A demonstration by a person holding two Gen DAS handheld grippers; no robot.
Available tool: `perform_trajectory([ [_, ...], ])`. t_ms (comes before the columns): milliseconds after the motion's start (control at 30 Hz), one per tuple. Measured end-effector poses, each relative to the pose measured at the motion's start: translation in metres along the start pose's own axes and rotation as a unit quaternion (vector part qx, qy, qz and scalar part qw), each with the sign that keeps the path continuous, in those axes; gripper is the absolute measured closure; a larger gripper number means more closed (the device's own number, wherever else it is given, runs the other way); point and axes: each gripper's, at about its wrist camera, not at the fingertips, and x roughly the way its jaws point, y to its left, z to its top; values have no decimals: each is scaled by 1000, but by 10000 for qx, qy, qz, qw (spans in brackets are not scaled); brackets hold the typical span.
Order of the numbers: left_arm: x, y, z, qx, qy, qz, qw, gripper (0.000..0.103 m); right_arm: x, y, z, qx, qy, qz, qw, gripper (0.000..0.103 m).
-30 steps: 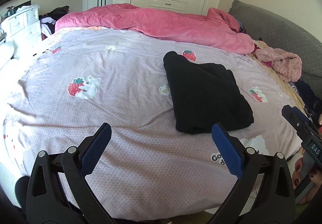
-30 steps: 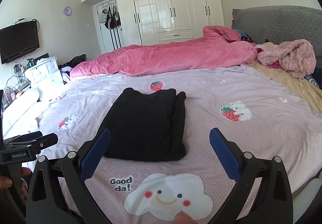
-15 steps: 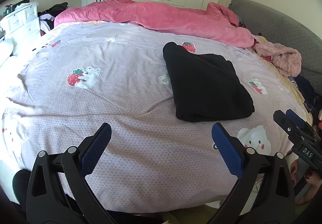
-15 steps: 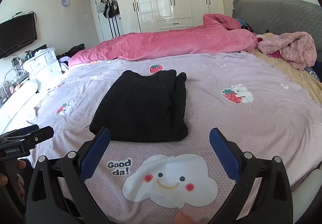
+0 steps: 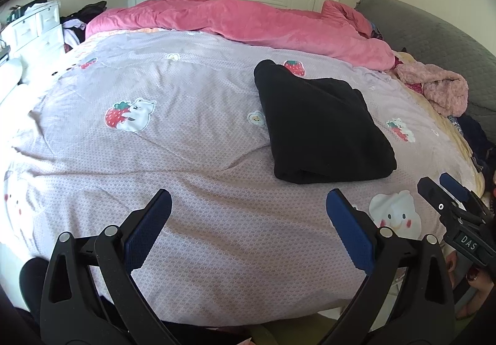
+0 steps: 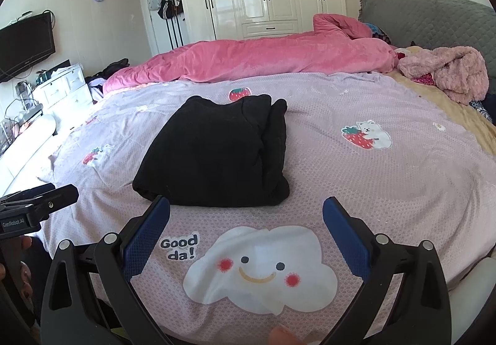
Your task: Fold small clothes
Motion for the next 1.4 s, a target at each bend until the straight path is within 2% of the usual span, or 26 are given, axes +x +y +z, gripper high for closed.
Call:
perform_trajectory([
  [1400, 3, 1, -1, 1, 104, 97, 9999, 9, 2, 2, -4, 30, 124, 86, 9999, 5],
])
